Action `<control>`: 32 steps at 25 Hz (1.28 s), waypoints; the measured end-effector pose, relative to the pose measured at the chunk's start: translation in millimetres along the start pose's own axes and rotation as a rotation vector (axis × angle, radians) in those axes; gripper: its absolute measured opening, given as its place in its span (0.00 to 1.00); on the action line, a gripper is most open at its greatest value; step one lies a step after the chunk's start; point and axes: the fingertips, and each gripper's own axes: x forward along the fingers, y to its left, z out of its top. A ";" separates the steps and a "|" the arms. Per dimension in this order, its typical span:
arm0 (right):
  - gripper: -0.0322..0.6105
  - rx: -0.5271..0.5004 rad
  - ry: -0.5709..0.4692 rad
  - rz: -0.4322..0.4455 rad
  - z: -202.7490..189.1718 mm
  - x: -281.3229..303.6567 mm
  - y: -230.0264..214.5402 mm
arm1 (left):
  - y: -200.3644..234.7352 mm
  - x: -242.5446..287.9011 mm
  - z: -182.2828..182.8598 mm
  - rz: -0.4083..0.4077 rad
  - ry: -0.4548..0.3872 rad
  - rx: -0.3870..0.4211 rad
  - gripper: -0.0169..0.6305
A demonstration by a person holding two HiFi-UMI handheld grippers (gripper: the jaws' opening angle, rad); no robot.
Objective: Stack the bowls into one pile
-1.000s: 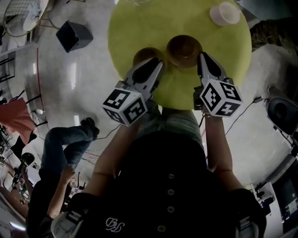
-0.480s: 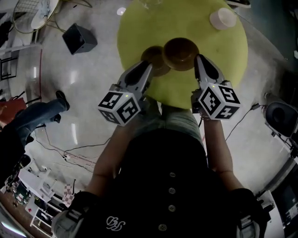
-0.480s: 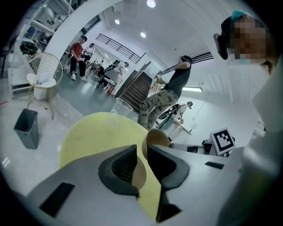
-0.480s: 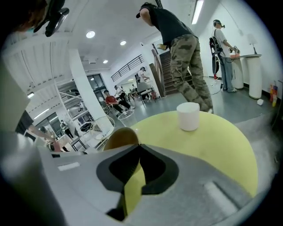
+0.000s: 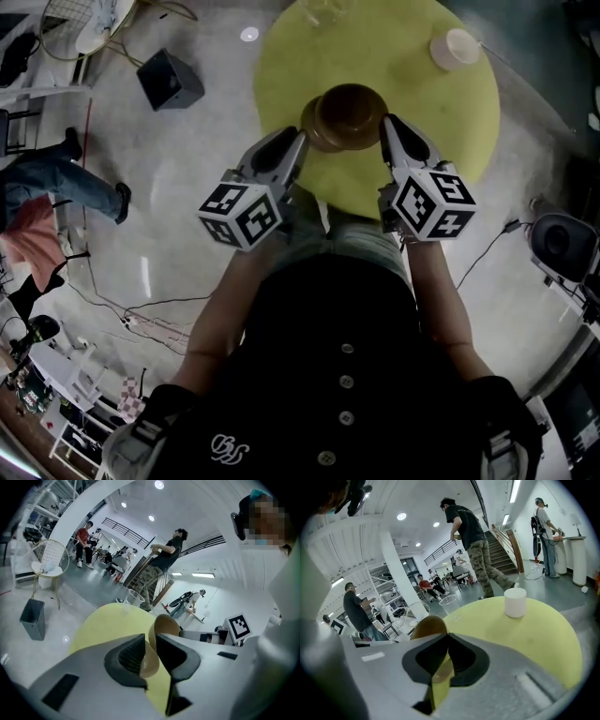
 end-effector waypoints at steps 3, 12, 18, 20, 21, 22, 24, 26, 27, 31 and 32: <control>0.06 -0.002 0.010 0.007 -5.3 1.5 8.0 | 5.3 -6.7 -0.2 0.005 -0.001 0.000 0.15; 0.06 0.024 0.042 0.001 -23.3 5.0 19.1 | 17.5 -17.2 -12.3 0.006 0.032 -0.023 0.15; 0.06 0.061 0.070 -0.015 -35.5 9.0 17.9 | 23.7 -15.7 -14.6 0.006 0.055 -0.033 0.15; 0.06 0.085 0.078 -0.022 -41.5 9.7 14.9 | 25.4 -13.7 -16.4 0.006 0.062 -0.037 0.15; 0.06 0.099 0.080 -0.025 -44.3 10.3 13.2 | 26.3 -12.3 -17.5 0.006 0.065 -0.037 0.15; 0.06 0.111 0.082 -0.028 -46.8 11.0 11.6 | 27.2 -11.0 -18.5 0.006 0.069 -0.038 0.15; 0.06 0.127 0.084 -0.033 -50.1 12.4 9.1 | 28.4 -8.6 -19.9 0.006 0.076 -0.039 0.15; 0.06 0.141 0.090 -0.037 -52.4 13.7 7.7 | 28.8 -7.1 -20.3 0.006 0.082 -0.043 0.15; 0.06 0.150 0.093 -0.038 -53.5 14.7 7.4 | 29.0 -6.5 -20.5 0.005 0.085 -0.044 0.15; 0.07 0.158 0.102 -0.040 -56.3 23.0 6.5 | 33.0 -0.7 -19.9 -0.003 0.101 -0.048 0.15; 0.07 0.156 0.107 -0.043 -57.0 25.3 5.8 | 34.3 1.2 -19.3 -0.005 0.104 -0.049 0.15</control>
